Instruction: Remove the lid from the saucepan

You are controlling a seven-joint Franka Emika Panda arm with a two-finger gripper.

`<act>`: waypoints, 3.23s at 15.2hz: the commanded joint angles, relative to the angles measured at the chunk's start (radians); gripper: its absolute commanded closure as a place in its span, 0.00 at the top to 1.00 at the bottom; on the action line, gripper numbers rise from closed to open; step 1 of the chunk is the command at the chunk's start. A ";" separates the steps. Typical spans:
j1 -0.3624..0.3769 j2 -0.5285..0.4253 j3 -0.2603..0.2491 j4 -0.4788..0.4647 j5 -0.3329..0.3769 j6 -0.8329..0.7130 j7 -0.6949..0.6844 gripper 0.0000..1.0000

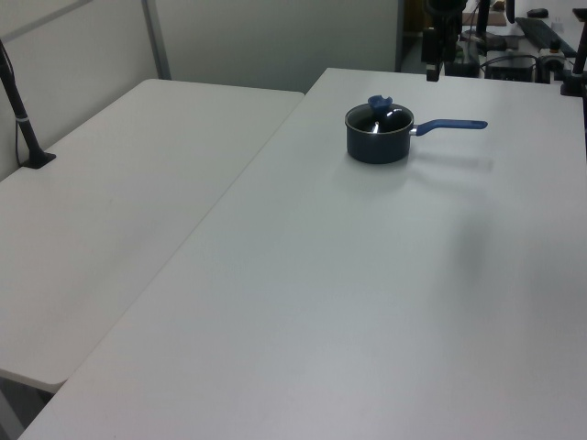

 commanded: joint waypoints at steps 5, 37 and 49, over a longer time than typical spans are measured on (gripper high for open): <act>0.011 0.009 -0.006 -0.003 -0.016 -0.002 -0.007 1.00; -0.278 0.443 -0.022 0.094 0.002 0.730 -0.074 1.00; -0.278 0.469 -0.020 0.087 -0.005 0.736 -0.086 0.81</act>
